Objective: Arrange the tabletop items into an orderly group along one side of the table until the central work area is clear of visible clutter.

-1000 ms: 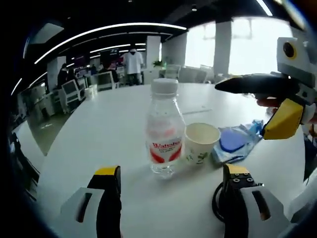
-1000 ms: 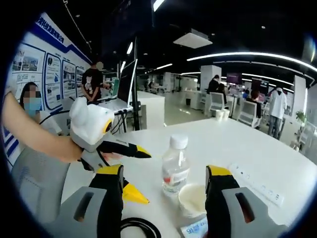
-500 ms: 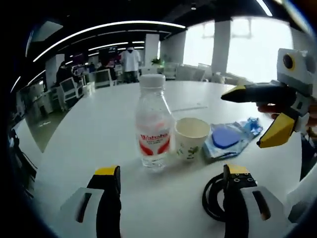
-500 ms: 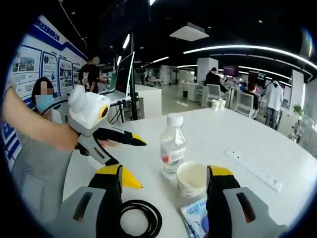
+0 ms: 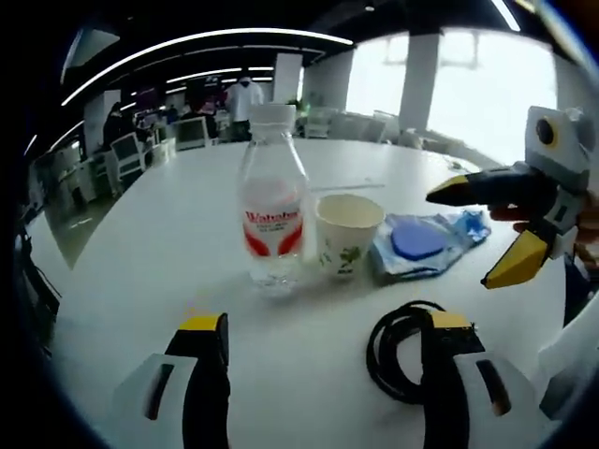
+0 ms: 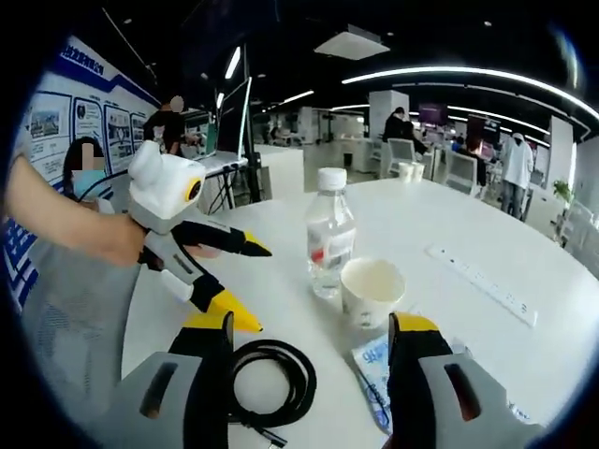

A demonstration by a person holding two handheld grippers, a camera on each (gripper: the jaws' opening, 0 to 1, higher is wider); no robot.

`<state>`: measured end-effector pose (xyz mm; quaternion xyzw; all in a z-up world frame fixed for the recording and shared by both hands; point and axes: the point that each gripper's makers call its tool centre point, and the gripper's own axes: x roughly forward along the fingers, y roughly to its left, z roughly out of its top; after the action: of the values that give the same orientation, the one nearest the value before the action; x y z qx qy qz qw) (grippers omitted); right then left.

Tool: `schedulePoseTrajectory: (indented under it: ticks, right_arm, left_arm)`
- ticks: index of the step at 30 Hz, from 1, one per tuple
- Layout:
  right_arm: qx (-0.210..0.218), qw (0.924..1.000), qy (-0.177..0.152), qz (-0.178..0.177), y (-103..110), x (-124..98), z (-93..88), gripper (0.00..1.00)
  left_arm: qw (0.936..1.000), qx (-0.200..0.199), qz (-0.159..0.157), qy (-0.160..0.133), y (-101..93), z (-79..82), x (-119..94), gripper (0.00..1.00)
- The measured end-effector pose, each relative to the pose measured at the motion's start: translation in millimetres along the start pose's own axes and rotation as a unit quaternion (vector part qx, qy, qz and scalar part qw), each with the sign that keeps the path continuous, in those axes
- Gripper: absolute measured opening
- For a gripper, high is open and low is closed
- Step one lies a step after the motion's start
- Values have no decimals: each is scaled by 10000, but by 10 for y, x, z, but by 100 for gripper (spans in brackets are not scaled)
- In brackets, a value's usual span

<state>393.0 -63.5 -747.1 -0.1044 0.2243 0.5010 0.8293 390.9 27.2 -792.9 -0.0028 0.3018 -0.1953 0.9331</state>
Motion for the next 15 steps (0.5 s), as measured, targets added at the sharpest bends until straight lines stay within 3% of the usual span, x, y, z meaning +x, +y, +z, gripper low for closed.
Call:
schedulePoseTrajectory:
  ticks: [4, 15]
  right_arm:
    - [76, 9999, 103, -22, 13, 11, -115, 63]
    - [359, 9987, 349, -61, 21, -5, -429, 60]
  left_arm:
    - [9999, 42, -45, 137, -24, -141, 52, 81]
    - [9995, 107, -128, 255, -145, -309, 84, 78]
